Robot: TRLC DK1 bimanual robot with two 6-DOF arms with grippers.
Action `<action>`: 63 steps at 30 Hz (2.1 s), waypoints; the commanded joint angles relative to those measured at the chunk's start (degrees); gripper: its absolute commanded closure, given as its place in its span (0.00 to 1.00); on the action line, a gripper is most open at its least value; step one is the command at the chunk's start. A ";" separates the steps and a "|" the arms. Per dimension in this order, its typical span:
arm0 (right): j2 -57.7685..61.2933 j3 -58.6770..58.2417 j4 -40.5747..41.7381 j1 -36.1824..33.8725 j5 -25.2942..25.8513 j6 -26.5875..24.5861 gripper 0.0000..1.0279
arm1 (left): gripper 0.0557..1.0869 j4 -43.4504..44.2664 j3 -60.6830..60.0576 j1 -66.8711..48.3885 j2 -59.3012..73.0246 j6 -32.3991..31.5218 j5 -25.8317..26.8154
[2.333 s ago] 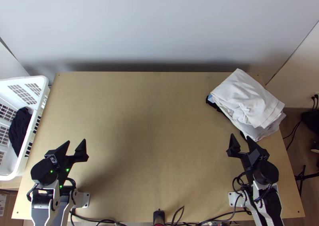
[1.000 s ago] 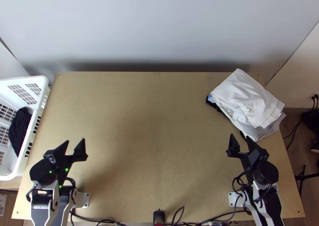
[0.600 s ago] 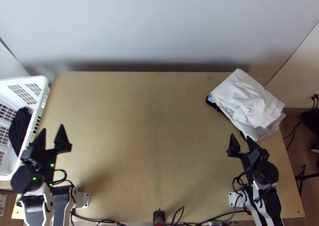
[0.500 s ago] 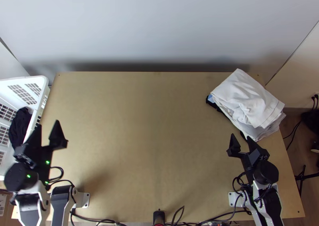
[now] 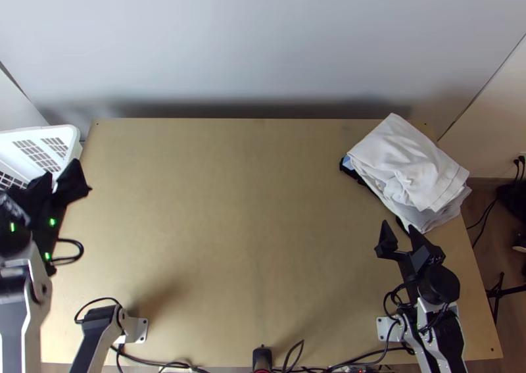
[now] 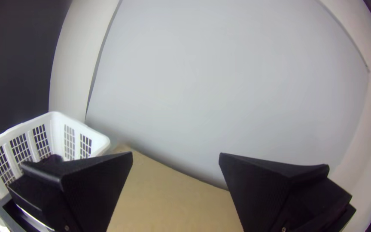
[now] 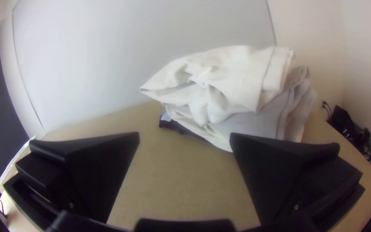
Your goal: Fold the t-shirt
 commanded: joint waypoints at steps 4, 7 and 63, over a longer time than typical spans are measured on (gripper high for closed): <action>0.01 0.02 0.04 -0.32 -0.02 0.11 0.05 | 0.05 -13.83 12.65 6.41 17.82 -1.47 0.33; 0.01 0.02 0.04 -0.41 -0.02 0.11 0.05 | 0.05 -15.06 13.27 9.22 19.14 -2.34 0.24; 3.53 0.02 1.89 2.75 4.90 -5.16 0.05 | 0.05 0.41 21.00 42.09 53.95 2.05 6.22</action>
